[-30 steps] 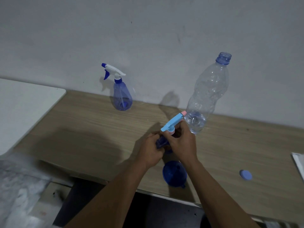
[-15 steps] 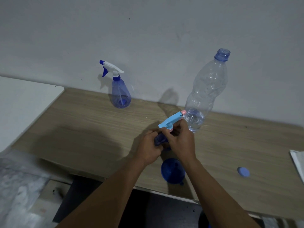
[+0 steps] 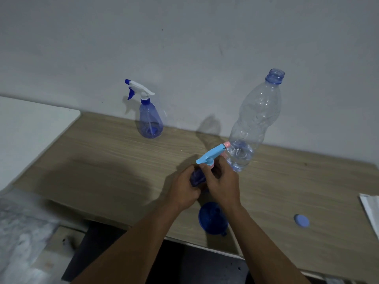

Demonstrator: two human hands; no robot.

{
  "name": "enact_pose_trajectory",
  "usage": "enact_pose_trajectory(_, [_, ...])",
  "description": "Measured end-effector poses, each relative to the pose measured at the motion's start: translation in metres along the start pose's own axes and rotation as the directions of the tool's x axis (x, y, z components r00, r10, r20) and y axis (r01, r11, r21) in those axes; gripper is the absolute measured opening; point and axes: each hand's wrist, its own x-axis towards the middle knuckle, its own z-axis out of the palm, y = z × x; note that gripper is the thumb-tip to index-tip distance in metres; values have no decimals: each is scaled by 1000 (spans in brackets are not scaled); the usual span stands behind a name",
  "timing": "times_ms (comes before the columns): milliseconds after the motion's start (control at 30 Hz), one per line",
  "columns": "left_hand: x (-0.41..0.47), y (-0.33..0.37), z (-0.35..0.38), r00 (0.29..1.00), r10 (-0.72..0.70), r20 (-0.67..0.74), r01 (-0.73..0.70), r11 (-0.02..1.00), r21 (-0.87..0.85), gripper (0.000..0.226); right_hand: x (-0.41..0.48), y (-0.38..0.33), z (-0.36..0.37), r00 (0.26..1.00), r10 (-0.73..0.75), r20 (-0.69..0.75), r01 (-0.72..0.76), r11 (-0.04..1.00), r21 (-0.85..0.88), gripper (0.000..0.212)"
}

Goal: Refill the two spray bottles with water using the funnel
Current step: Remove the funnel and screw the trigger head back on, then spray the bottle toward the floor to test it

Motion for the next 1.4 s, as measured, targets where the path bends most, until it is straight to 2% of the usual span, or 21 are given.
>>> enact_pose_trajectory(67, [0, 1, 1, 1000, 3, -8, -3, 1000, -18, 49, 3, -2, -1, 999, -24, 37, 24, 1000, -16, 11])
enact_pose_trajectory(167, [1, -1, 3, 1000, -3, -15, 2, 999, -34, 47, 7, -5, 1, 1000, 22, 14, -22, 1000, -12, 13])
enact_pose_trajectory(267, [3, 0, 2, 1000, -10, -24, 10, 1000, 19, 44, 3, -5, 7, 995, 88, -37, -85, 993, 76, 25])
enact_pose_trajectory(400, [4, -6, 2, 998, -34, -50, 41, 988, 150, 32, -2, -12, 13, 986, 163, -42, -151, 966, 208, 55])
enact_pose_trajectory(467, [3, -9, 2, 994, -44, -100, 61, 982, 180, 26, 1, -17, 14, 989, 146, -37, -133, 963, 236, 61])
enact_pose_trajectory(567, [-5, -8, -2, 986, -17, -167, 44, 987, 155, 29, 6, -23, 15, 995, 99, -22, -91, 969, 229, 58])
enact_pose_trajectory(667, [-25, 2, -15, 986, 26, -167, -3, 990, 138, 31, 7, -34, 18, 999, -1, -43, 8, 988, 155, 47])
enact_pose_trajectory(733, [-39, 4, -34, 970, 81, -229, -41, 983, 178, 37, 6, -45, 22, 996, -71, -58, 76, 992, 100, 39])
enact_pose_trajectory(800, [-49, 1, -61, 947, 94, -307, -22, 973, 230, 47, 3, -55, 28, 996, -84, -25, 86, 994, 67, 33])
enact_pose_trajectory(900, [-58, -7, -111, 962, 18, -273, 95, 914, 395, 58, -7, -74, 40, 995, -81, 58, 80, 997, 22, 15])
enact_pose_trajectory(1000, [-70, -19, -160, 966, -112, -233, 220, 829, 514, 60, -20, -97, 50, 984, 3, 181, 8, 998, -58, 10])
enact_pose_trajectory(1167, [-98, -25, -211, 948, -253, -192, 318, 758, 569, 60, -41, -116, 71, 926, 151, 347, -51, 958, -282, 25])
enact_pose_trajectory(1267, [-106, -20, -222, 944, -253, -210, 329, 739, 588, 58, -55, -121, 83, 892, 197, 407, -61, 944, -324, 38])
enact_pose_trajectory(1400, [-111, -13, -227, 946, -251, -205, 324, 742, 587, 56, -71, -130, 85, 878, 235, 417, -37, 902, -431, 66])
